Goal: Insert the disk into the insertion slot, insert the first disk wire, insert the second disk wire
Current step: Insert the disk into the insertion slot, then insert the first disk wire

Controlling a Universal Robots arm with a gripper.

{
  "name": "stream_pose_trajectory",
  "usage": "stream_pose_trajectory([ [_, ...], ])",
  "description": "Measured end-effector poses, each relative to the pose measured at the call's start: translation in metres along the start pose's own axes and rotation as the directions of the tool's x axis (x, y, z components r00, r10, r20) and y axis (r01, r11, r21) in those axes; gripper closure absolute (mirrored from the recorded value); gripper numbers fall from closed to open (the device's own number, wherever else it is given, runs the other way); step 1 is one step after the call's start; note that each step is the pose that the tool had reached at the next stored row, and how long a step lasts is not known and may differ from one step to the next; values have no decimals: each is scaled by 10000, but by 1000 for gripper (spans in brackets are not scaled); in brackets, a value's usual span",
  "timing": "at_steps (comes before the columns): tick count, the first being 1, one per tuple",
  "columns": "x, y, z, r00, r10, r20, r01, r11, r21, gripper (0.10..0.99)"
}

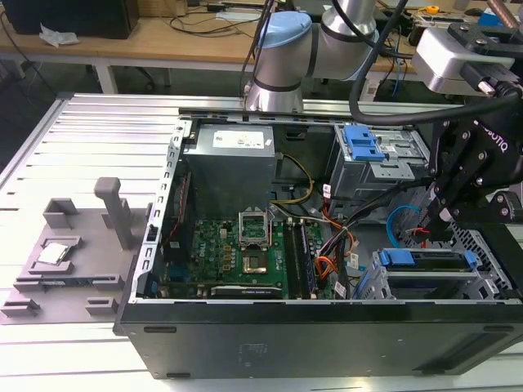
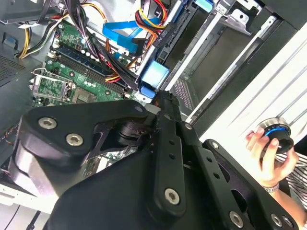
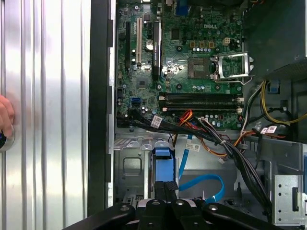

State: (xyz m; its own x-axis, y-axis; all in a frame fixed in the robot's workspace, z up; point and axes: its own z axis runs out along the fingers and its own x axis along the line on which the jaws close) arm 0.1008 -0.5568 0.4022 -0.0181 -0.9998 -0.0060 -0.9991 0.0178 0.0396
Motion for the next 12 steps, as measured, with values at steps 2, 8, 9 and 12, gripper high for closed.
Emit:
stream_pose_trajectory([
  [2,0,0,0,10000,0,-2,0,10000,0,980],
  [8,-1,-60,-2,10000,1,-5,-1,10000,-3,980],
  [9,-2,-140,-5,10000,2,-6,-2,10000,-15,980],
  [12,-19,-410,37,10000,1,-8,-1,9999,-112,980],
])
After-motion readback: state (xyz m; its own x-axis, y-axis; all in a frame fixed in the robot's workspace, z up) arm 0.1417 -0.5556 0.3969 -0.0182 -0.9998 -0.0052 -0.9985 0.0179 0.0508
